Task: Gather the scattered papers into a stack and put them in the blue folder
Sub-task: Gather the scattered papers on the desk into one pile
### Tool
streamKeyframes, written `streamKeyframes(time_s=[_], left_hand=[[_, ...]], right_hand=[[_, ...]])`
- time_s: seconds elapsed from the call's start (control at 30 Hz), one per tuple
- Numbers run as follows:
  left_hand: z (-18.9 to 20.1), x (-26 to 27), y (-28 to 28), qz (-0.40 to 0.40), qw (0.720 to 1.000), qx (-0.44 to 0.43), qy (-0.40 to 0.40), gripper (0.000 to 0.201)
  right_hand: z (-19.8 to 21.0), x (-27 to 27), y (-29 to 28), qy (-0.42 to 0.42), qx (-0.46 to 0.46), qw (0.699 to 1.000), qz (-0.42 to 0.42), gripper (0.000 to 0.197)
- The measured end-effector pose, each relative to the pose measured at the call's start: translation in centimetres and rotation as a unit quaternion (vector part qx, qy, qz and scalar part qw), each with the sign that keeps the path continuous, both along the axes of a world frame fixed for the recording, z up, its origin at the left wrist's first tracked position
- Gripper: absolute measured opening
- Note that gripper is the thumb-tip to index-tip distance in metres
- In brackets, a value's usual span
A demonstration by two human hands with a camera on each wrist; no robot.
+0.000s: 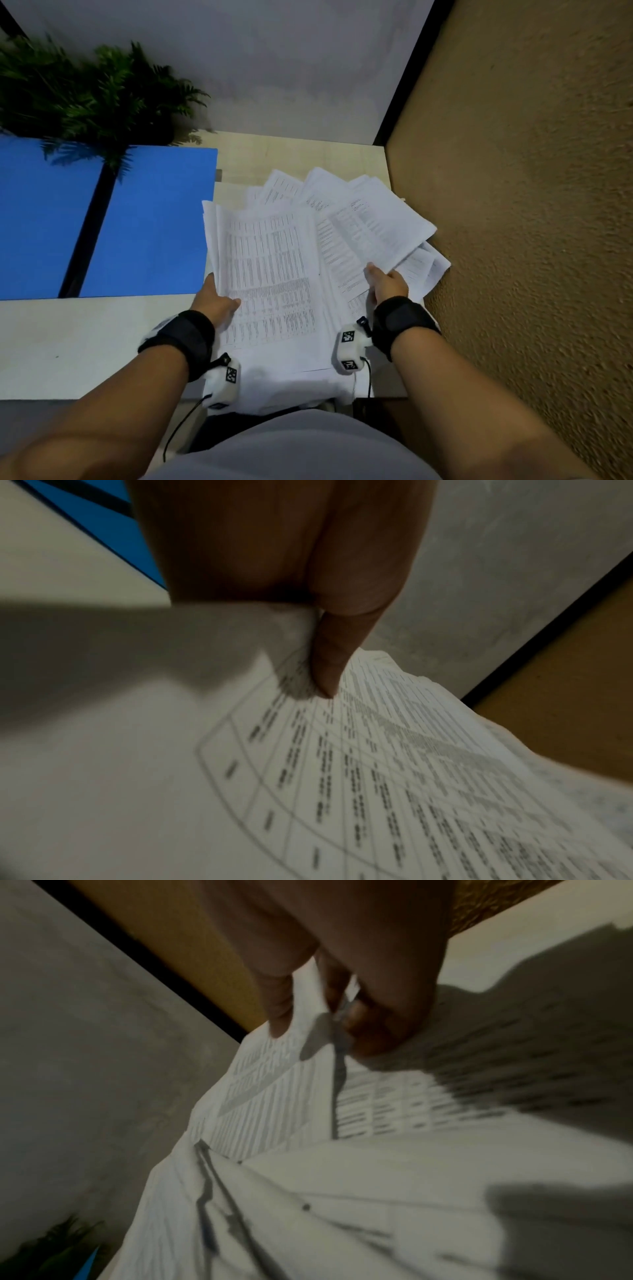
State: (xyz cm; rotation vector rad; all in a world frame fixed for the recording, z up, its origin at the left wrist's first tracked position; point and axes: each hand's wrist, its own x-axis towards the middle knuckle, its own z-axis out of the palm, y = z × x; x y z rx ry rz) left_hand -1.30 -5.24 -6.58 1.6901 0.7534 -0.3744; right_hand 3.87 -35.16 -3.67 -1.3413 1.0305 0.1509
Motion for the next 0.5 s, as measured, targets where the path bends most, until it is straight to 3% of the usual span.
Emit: streamKeyframes(time_s=[0.1, 0.33, 0.43, 0.5], left_hand=[[-0.1, -0.1, -0.1, -0.008, 1.000, 0.002, 0.004, 0.058], [-0.7, -0.2, 0.3, 0.006, 1.000, -0.008, 0.027, 0.071], [-0.4, -0.3, 0.2, -0.002, 1.000, -0.007, 0.011, 0.064], [0.2, -0.2, 0.0, -0.007, 1.000, 0.001, 0.001, 0.063]], right_hand=[[1.1, -0.2, -0.4, -0.009, -0.018, 0.997, 0.075, 0.007], [2.4, 0.4, -2.1, -0.093, -0.218, 0.972, -0.013, 0.043], [3.6, 0.5, -2.7, -0.134, -0.250, 0.959, 0.000, 0.039], [5.6, 0.6, -2.7, -0.190, -0.306, 0.933, 0.024, 0.031]])
